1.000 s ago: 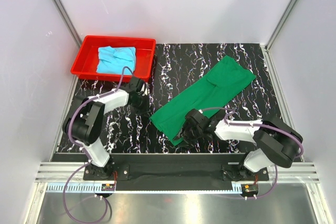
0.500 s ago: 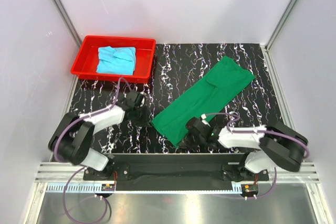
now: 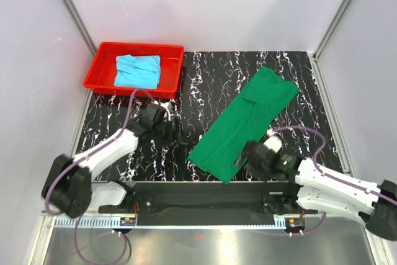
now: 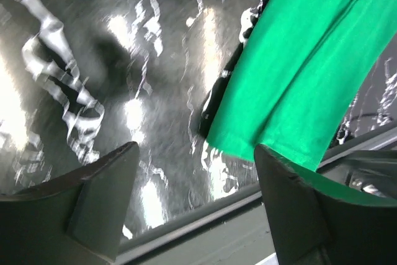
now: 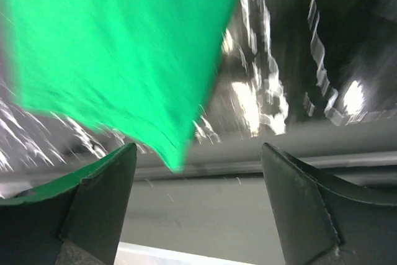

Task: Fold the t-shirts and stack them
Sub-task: Fold the tshirt

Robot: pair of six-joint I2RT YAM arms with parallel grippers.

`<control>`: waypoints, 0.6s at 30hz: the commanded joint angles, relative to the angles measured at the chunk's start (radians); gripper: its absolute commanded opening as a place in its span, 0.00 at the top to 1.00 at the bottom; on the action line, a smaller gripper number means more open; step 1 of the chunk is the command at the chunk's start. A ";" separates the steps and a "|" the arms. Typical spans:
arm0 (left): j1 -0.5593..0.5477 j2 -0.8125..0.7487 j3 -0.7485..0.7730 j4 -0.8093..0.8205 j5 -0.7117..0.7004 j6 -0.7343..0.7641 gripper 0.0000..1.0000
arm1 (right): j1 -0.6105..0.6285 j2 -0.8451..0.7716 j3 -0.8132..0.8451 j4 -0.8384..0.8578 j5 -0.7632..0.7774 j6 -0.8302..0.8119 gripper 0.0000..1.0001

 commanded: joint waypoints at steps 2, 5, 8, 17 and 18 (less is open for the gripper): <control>-0.034 0.145 0.066 0.058 0.031 0.096 0.24 | -0.201 -0.002 0.189 -0.131 0.232 -0.270 0.10; -0.066 0.206 0.086 0.066 -0.003 0.107 0.24 | -0.514 0.088 0.255 -0.010 0.104 -0.525 0.11; -0.103 0.260 0.100 0.077 -0.035 0.101 0.24 | -0.681 0.229 0.359 0.072 0.094 -0.663 0.13; -0.125 0.300 0.120 0.086 -0.097 0.082 0.28 | -1.132 0.760 0.735 0.253 -0.109 -0.857 0.23; -0.125 0.301 0.126 0.083 -0.093 0.085 0.28 | -1.157 0.801 0.794 0.261 -0.140 -0.869 0.25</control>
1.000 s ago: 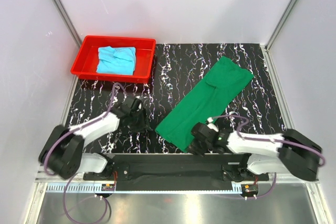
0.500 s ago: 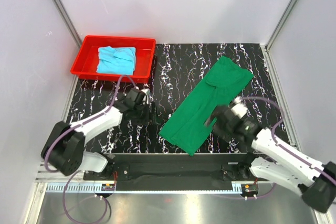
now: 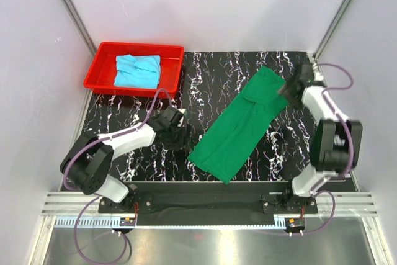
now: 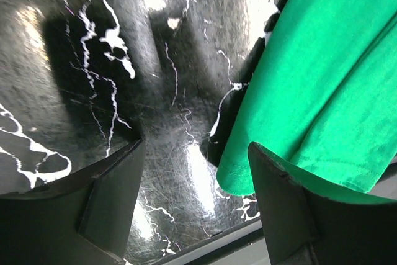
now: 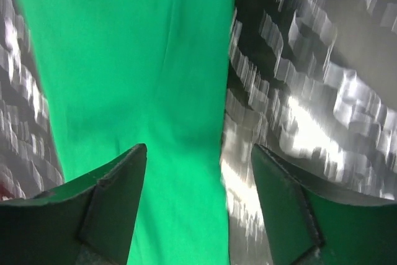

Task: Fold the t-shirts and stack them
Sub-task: Fold the tshirt

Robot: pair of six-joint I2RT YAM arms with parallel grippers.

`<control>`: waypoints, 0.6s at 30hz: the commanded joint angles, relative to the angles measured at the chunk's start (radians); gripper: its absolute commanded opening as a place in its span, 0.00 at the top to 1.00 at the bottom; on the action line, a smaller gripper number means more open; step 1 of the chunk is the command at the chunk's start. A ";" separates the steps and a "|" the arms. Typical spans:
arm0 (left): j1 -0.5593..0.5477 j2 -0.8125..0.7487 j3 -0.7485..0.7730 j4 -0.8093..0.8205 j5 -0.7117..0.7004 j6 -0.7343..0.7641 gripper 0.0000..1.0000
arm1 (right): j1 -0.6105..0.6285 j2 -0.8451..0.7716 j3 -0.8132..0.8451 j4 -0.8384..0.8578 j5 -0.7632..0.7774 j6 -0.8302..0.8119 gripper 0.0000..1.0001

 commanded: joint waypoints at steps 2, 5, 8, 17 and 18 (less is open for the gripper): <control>-0.001 0.005 0.060 0.016 -0.028 0.015 0.28 | -0.155 0.194 0.160 0.101 -0.106 -0.118 0.30; -0.001 0.040 0.077 0.020 -0.002 0.026 0.30 | -0.188 0.344 0.278 0.103 -0.156 -0.164 0.35; -0.001 0.075 0.076 0.042 0.033 0.031 0.33 | -0.205 0.453 0.367 0.112 -0.154 -0.188 0.34; -0.002 0.124 0.062 0.082 0.092 0.015 0.69 | -0.215 0.650 0.517 0.163 -0.229 -0.193 0.47; -0.001 0.124 0.059 0.083 0.086 0.012 0.75 | -0.215 0.679 0.551 0.171 -0.240 -0.205 0.57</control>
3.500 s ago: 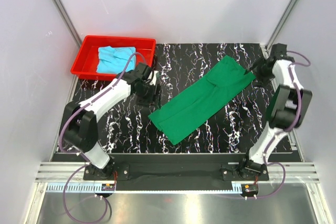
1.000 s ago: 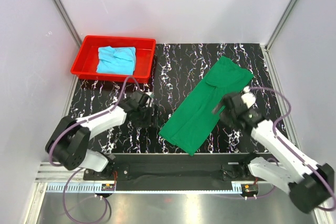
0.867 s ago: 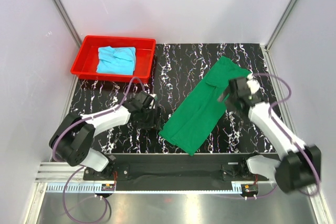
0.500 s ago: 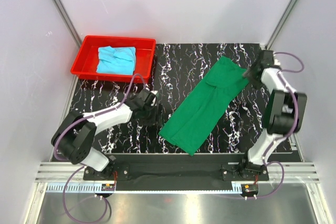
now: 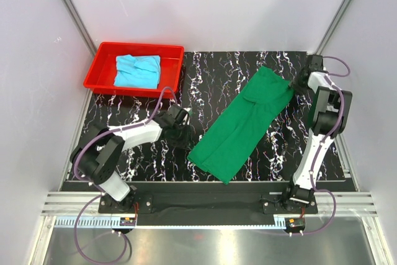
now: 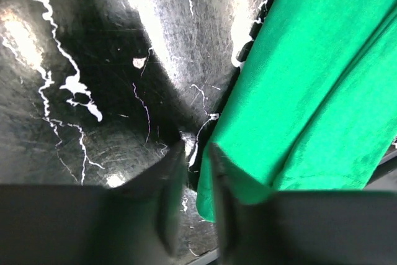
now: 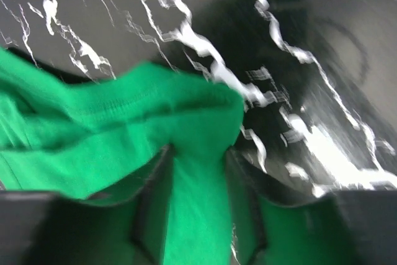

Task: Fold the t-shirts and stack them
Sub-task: Fold the tshirt

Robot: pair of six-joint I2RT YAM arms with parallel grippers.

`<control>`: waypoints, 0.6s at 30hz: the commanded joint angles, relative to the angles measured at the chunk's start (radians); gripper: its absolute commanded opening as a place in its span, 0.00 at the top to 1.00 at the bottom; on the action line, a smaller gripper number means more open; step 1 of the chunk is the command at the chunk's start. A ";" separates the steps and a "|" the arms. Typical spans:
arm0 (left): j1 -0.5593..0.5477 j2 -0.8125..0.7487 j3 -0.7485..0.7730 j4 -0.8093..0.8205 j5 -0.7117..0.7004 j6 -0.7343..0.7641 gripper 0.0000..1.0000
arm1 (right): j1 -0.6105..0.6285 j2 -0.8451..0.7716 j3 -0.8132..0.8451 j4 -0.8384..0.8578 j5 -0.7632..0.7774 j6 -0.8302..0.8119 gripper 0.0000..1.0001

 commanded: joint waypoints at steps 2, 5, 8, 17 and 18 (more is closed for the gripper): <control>-0.002 0.012 -0.013 0.031 0.014 -0.004 0.93 | 0.002 0.104 0.133 0.015 -0.082 -0.031 0.68; -0.002 -0.012 -0.068 0.069 0.006 -0.053 1.00 | 0.005 0.183 0.281 -0.017 -0.181 -0.033 0.89; -0.009 -0.049 -0.123 0.115 0.014 -0.111 1.00 | 0.015 0.277 0.456 -0.062 -0.256 0.007 0.93; -0.092 -0.112 -0.107 0.142 -0.028 -0.186 0.74 | 0.068 0.573 1.003 -0.149 -0.337 0.088 0.73; -0.094 -0.117 -0.084 0.134 -0.028 -0.171 0.49 | 0.069 0.557 0.977 -0.139 -0.333 0.093 0.67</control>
